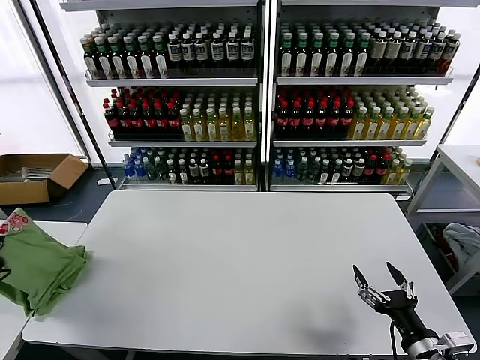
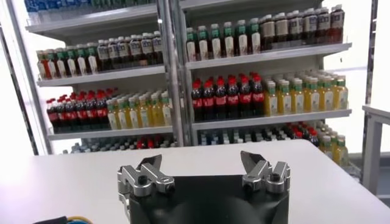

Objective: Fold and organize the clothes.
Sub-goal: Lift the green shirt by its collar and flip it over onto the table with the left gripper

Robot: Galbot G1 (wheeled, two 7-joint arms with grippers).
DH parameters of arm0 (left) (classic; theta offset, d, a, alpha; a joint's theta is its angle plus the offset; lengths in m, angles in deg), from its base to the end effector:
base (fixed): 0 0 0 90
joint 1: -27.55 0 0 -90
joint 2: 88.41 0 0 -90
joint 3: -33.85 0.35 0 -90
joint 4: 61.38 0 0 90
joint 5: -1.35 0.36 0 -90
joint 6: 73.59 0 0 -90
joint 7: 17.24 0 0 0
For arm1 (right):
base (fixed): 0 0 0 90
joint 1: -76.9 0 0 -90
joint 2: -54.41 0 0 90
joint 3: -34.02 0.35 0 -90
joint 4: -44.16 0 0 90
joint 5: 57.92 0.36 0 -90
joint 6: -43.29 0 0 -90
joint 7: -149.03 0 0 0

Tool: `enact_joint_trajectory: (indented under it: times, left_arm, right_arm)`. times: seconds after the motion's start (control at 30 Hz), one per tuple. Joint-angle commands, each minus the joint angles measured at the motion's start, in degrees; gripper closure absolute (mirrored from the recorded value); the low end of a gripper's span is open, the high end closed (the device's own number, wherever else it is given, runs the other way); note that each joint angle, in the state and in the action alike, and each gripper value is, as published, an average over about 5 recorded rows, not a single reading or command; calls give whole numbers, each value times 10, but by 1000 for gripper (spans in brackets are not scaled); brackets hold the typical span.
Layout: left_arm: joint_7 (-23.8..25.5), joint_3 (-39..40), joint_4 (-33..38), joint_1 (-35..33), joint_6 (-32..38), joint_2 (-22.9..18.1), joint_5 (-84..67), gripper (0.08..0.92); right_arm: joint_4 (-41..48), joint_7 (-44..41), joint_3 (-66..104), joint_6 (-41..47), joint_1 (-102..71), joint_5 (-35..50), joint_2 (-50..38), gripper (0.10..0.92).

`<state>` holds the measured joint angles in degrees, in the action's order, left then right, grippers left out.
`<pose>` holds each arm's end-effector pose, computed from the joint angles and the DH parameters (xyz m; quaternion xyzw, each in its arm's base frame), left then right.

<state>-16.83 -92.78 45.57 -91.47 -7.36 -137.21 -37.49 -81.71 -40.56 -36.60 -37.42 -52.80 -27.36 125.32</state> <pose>0.2179 0.3160 -0.1769 0.1414 -0.9771 -0.0718 0.1422 0.1480 -0.1370 -0.2525 0.0550 -0.9948 -0.0423 0.0739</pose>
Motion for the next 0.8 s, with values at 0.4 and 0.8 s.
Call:
enact_joint_trajectory:
  times: [0.4,0.8]
  left_arm:
    - [-66,450,208,36,-80,-66,-34,892]
    - [-142,495,150,101,-49,-111,-160,892]
  right_arm:
    - [1,-4,26,-10,-23,3,5,203]
    - [-1,-5,12,-10,-27,8,1,203]
